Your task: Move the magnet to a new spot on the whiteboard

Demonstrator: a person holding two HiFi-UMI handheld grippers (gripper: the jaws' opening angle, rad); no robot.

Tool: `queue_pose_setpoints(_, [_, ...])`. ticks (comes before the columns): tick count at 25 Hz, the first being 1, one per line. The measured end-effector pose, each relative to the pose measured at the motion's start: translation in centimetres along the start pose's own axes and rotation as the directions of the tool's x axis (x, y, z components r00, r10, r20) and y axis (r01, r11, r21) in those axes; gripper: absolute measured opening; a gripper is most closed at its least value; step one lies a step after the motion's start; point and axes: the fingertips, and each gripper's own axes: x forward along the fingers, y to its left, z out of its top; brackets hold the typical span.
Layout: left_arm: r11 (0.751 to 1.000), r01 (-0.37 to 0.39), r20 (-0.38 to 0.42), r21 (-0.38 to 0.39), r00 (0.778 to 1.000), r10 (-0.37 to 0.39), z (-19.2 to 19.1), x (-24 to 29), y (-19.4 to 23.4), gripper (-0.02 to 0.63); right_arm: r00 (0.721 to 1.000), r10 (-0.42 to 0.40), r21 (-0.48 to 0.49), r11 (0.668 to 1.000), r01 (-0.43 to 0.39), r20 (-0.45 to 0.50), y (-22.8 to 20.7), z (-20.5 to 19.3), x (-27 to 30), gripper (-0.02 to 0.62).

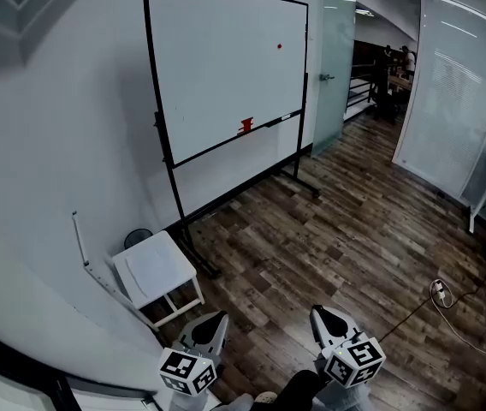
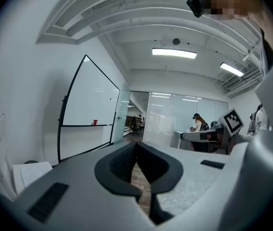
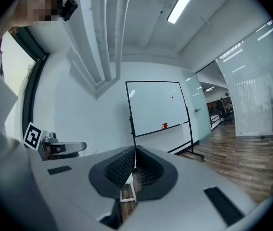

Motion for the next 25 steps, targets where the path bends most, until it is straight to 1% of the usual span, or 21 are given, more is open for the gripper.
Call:
queue_pose_setpoints(3, [1.0,-0.002,-0.016,-0.002,1.0,0.002,-0.3,0.2,0.2,0.009,1.0,0.002,0.015,1.0,-0.002,-0.004,0.2,0.1,0.0,0.029])
queue_pose_setpoints(6, [1.0,0.0,-0.012,-0.015,1.0,-0.001,-0.4,0.6,0.0,0.009,1.0,-0.002,-0.003,1.0,0.002,-0.01,-0.1,0.4,-0.4,0.029])
queue_pose_setpoints(12, [1.0,0.008,-0.017,0.001,1.0,-0.008,-0.6,1.9,-0.1,0.01,1.0,-0.009,-0.004,1.0,0.009,-0.011,-1.6,0.6,0.2,0.029])
queue_pose_setpoints(16, [1.0,0.003,-0.033,-0.008,0.999,-0.003,-0.7,3.1,1.2,0.009,1.0,-0.005,-0.041,0.999,0.004,-0.019,-2.4,0.8,1.7,0.029])
queue_pose_setpoints(20, [1.0,0.002,-0.05,-0.002,0.999,-0.002,-1.1,5.2,2.0,0.009,1.0,0.008,-0.006,1.0,-0.009,-0.021,-3.5,0.5,3.5,0.029])
queue_pose_setpoints(25, [1.0,0.01,-0.046,0.009,0.999,-0.009,-0.8,9.4,3.8,0.009,0.999,0.014,-0.01,1.0,-0.015,-0.036,-6.2,0.2,7.2,0.029])
